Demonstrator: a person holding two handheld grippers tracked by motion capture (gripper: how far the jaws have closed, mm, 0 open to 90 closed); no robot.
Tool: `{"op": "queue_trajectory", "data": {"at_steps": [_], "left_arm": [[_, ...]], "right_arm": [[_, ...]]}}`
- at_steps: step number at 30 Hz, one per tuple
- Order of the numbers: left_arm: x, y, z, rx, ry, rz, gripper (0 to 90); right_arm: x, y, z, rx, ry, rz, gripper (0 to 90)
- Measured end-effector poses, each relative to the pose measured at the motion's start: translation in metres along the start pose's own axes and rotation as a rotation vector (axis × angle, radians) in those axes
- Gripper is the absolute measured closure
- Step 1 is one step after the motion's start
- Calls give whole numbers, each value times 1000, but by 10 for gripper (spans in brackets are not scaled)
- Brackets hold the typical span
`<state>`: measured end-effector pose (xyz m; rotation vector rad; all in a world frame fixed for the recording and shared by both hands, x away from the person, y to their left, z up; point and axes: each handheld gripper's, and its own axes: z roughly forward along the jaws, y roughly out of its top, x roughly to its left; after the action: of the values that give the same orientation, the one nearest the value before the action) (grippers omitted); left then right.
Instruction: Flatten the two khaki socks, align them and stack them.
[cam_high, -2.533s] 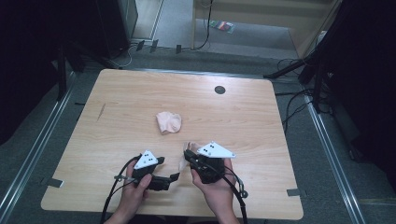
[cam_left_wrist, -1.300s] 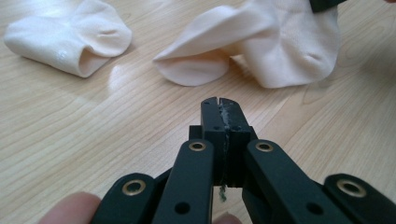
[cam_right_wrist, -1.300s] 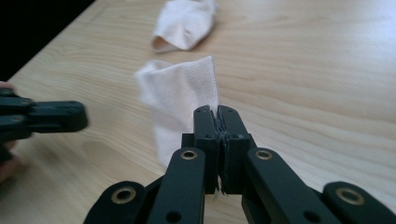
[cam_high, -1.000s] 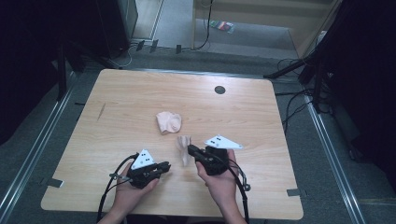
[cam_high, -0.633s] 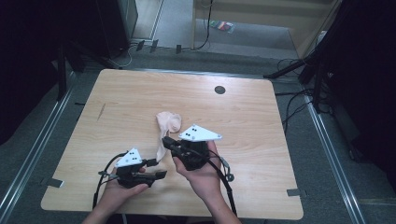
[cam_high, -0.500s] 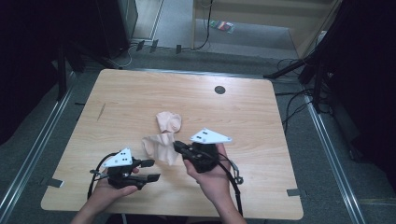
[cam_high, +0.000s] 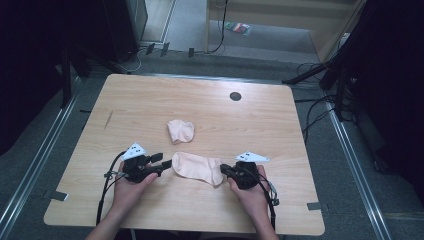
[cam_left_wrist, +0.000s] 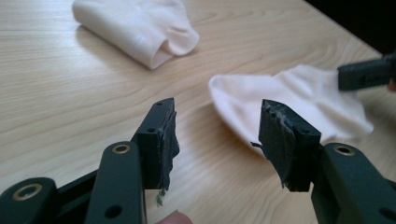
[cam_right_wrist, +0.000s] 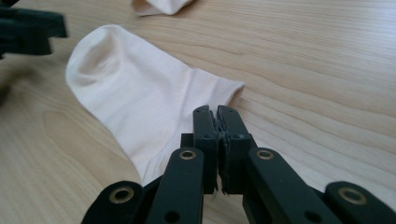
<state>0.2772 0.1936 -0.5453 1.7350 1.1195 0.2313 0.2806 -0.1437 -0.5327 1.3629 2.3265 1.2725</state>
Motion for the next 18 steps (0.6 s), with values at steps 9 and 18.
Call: {"op": "queue_trajectory", "data": {"at_steps": [9,18], "left_arm": [[-2,2,18,96,51,-19,691],[-19,-2,10,179,12,113,900]], "right_arm": [[14,0,3,2,38,-88,875],[14,-2,-12,-44,29,-71,876]]}}
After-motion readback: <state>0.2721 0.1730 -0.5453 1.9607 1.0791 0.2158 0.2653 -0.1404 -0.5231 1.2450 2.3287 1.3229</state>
